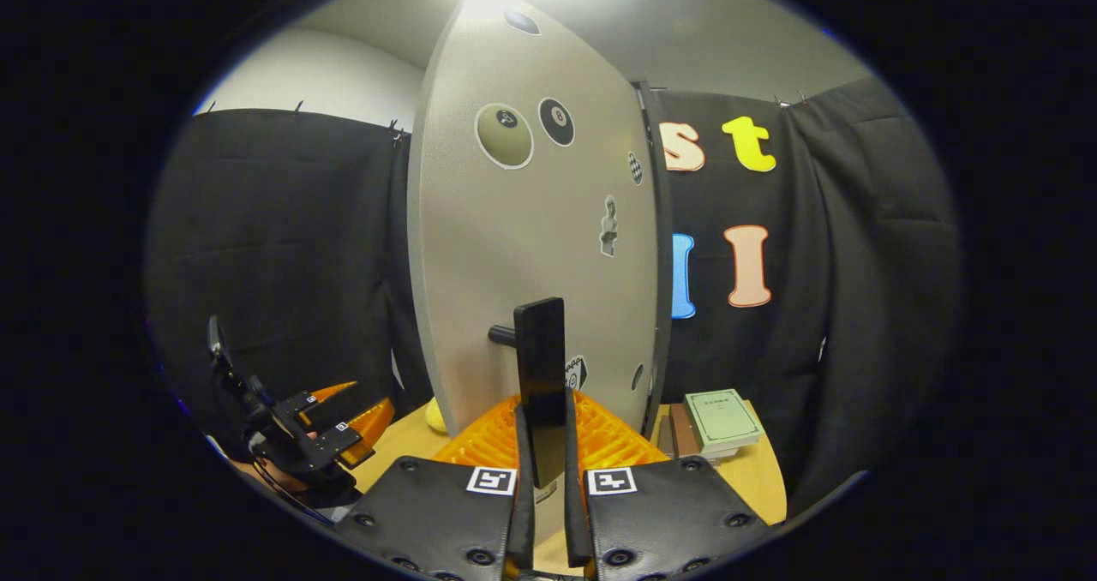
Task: Open the cabinet door with the right hand, grasp the bottle in the cabinet with the left hand and place it on the coaster, then close the cabinet door with the right hand.
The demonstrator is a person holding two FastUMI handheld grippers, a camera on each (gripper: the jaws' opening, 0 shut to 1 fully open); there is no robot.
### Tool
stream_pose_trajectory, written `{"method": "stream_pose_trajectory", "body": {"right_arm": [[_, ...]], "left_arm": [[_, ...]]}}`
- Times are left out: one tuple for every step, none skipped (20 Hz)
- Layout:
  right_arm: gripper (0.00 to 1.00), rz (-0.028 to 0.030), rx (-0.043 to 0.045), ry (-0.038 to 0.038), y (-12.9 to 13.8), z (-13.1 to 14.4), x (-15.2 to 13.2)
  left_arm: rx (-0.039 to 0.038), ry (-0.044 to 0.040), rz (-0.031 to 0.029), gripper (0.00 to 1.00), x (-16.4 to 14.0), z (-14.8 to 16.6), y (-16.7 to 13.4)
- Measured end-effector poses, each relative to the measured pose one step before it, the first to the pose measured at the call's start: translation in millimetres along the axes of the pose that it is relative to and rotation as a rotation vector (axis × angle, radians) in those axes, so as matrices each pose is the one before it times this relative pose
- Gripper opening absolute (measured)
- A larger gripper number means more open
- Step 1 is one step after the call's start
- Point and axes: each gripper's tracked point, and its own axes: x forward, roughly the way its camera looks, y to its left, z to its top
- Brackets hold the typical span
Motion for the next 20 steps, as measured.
{"method": "stream_pose_trajectory", "body": {"right_arm": [[0.16,-0.01000,-0.00359,-0.00188,-3.41,0.04,0.00],[0.16,-0.00966,-0.00120,-0.00352,-3.56,0.80,-0.74],[0.13,-0.00719,0.00160,-0.00279,-3.20,-0.08,-0.08],[0.16,-0.00448,0.00253,-0.00367,-0.13,-0.20,-0.91],[0.16,-0.00335,0.00462,-0.00465,-1.34,0.57,-0.43],[0.16,-0.00515,0.00232,-0.00409,-2.08,0.32,-0.03],[0.16,-0.00526,-0.00004,-0.00393,-2.48,0.59,-0.39],[0.16,-0.00798,-0.00280,-0.00544,-3.79,-0.29,1.50],[0.16,-0.01076,-0.00623,-0.00570,-3.12,0.92,0.66],[0.16,-0.01580,-0.00881,-0.00764,-4.33,0.82,1.92],[0.16,-0.01513,-0.00626,-0.00616,-4.18,0.61,0.39],[0.13,-0.00048,0.00702,-0.00698,-1.51,0.22,0.98],[0.16,0.02167,0.02274,-0.00654,2.33,0.15,-0.64],[0.10,0.02875,0.02758,-0.00822,2.95,-0.43,-2.70],[0.10,0.03673,0.02396,-0.00387,2.93,-2.17,-6.14],[0.16,0.01458,0.01178,-0.00111,-0.19,-1.35,-5.95],[0.15,0.00070,-0.00929,-0.00912,-4.73,0.12,-9.43],[0.19,-0.00015,-0.00507,-0.00664,-4.26,1.28,-11.34],[0.21,-0.02920,-0.00588,-0.01822,-9.40,3.53,-11.56],[0.22,-0.03202,-0.01136,-0.01574,-13.46,2.78,-11.26]], "left_arm": [[0.00252,-0.00105,-0.00245,0.69,-1.37,2.50,-8.01],[0.00347,-0.00013,-0.00035,0.69,-1.66,1.12,-7.41],[0.00204,0.00096,0.00023,0.69,-1.13,1.79,-6.38],[-0.00102,0.00205,0.00088,0.69,-1.62,0.08,-7.48],[-0.00248,0.00125,0.00060,0.69,-0.85,0.60,-7.24],[-0.00124,0.00128,0.00326,0.69,-0.54,0.53,-6.04],[0.00125,0.00042,0.00295,0.69,-1.81,1.55,-5.62],[0.00350,-0.00160,0.00483,0.69,-1.62,1.50,-4.79],[0.00434,-0.00096,0.00446,0.69,-2.02,2.42,-4.98],[0.00342,-0.00272,0.00378,0.69,-1.96,1.52,-5.22],[0.00457,-0.00251,0.00339,0.69,-2.02,2.97,-5.05],[0.00465,-0.00386,0.00399,0.69,-1.58,2.42,-3.55],[0.00570,-0.00355,0.00435,0.69,-1.29,3.52,-3.62],[0.00616,-0.00276,0.00444,0.69,-0.06,3.12,-3.06],[0.00547,-0.00510,0.00399,0.69,-0.38,5.29,-3.24],[0.00408,-0.00428,0.00360,0.69,0.73,4.08,-3.48],[0.00071,-0.00409,0.00119,0.69,1.55,5.81,-2.85],[-0.00266,-0.00358,-0.00445,0.69,3.78,4.65,-2.64],[-0.00137,-0.00259,-0.00635,0.68,3.23,5.59,-3.88],[0.00102,-0.00233,-0.00812,0.68,3.13,4.45,-2.69]]}}
